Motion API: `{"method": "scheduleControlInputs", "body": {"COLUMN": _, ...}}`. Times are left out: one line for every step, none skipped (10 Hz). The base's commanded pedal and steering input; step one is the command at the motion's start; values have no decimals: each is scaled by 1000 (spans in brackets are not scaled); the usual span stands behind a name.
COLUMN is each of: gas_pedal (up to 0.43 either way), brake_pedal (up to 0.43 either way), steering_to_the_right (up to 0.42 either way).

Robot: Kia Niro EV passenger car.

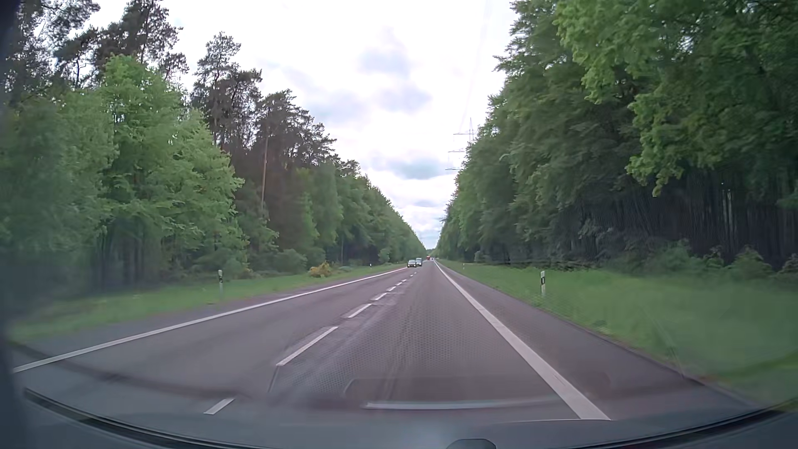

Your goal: Follow the waypoints while adhering to traffic rules and regulations

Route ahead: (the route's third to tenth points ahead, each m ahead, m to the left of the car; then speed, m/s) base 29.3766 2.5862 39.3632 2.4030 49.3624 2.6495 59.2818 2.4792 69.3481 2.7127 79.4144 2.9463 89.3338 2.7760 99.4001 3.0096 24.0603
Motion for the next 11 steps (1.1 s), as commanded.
{"method": "scheduleControlInputs", "body": {"gas_pedal": 488, "brake_pedal": 0, "steering_to_the_right": -4}}
{"method": "scheduleControlInputs", "body": {"gas_pedal": 488, "brake_pedal": 0, "steering_to_the_right": -3}}
{"method": "scheduleControlInputs", "body": {"gas_pedal": 488, "brake_pedal": 0, "steering_to_the_right": -4}}
{"method": "scheduleControlInputs", "body": {"gas_pedal": 488, "brake_pedal": 0, "steering_to_the_right": -4}}
{"method": "scheduleControlInputs", "body": {"gas_pedal": 488, "brake_pedal": 0, "steering_to_the_right": -4}}
{"method": "scheduleControlInputs", "body": {"gas_pedal": 488, "brake_pedal": 0, "steering_to_the_right": -4}}
{"method": "scheduleControlInputs", "body": {"gas_pedal": 488, "brake_pedal": 0, "steering_to_the_right": -4}}
{"method": "scheduleControlInputs", "body": {"gas_pedal": 488, "brake_pedal": 0, "steering_to_the_right": -5}}
{"method": "scheduleControlInputs", "body": {"gas_pedal": 488, "brake_pedal": 0, "steering_to_the_right": -5}}
{"method": "scheduleControlInputs", "body": {"gas_pedal": 488, "brake_pedal": 0, "steering_to_the_right": -5}}
{"method": "scheduleControlInputs", "body": {"gas_pedal": 480, "brake_pedal": 0, "steering_to_the_right": -5}}
